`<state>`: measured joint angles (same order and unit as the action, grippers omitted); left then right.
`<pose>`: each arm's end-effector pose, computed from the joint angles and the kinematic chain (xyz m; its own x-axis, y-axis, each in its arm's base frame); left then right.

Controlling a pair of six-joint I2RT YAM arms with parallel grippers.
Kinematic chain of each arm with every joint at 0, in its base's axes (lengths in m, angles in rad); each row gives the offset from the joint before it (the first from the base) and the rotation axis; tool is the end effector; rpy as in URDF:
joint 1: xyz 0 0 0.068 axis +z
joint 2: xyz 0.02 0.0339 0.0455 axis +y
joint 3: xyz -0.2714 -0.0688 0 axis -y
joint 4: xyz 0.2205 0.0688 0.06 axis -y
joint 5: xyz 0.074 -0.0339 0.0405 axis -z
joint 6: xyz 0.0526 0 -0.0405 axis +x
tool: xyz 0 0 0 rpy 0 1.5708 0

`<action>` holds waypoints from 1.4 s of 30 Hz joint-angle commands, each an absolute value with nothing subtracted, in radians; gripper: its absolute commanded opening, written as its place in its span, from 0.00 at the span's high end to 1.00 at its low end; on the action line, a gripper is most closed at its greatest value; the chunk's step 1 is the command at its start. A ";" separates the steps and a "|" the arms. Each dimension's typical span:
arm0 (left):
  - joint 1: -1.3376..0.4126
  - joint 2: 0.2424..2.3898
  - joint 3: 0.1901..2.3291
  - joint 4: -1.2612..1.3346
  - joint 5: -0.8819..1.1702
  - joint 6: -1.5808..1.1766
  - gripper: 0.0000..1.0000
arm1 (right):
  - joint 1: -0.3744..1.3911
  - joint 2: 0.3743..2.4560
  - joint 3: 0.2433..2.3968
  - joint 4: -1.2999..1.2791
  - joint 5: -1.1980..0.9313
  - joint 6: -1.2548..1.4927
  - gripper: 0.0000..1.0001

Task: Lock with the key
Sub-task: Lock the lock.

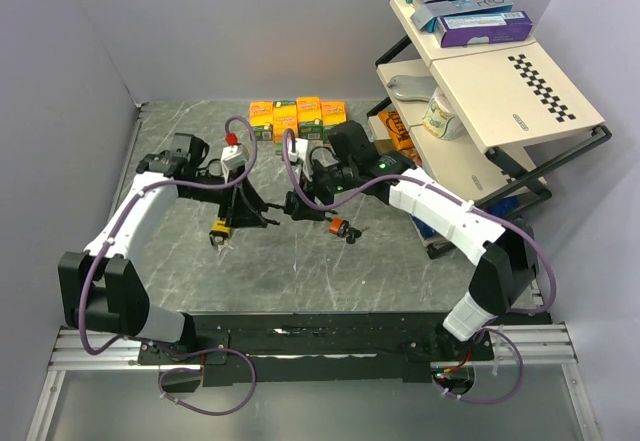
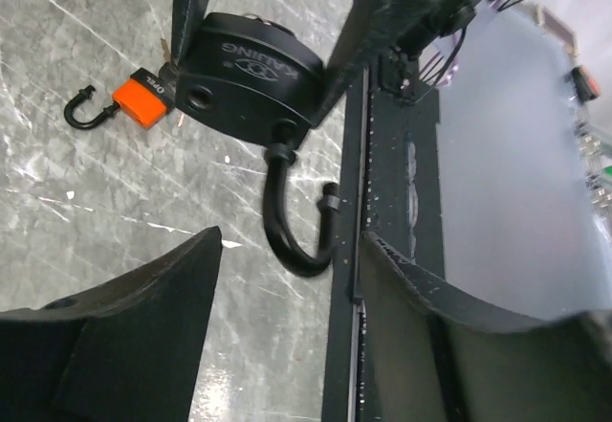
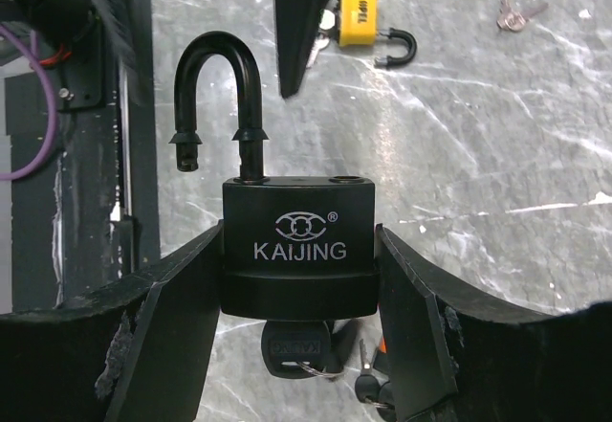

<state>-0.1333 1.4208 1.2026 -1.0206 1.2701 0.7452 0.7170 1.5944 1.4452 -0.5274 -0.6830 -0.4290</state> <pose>0.2281 -0.0813 0.3080 -0.4527 0.2634 -0.8519 0.8911 0.1001 -0.4426 0.2366 0.2503 0.3395 -0.0629 -0.4829 -0.8734 -0.9972 0.0665 0.0350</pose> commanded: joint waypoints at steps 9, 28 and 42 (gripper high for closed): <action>-0.183 1.351 1.178 -0.956 1.247 0.744 0.89 | 0.744 1.494 1.466 -0.495 -0.775 -0.471 1.00; -0.149 1.164 1.124 -0.227 1.342 -0.065 0.99 | 0.609 1.362 1.382 -0.382 -0.933 -0.261 0.03; -0.190 1.121 1.140 -0.039 1.342 -0.267 0.99 | 0.597 1.333 1.313 -0.131 -1.017 -0.209 0.03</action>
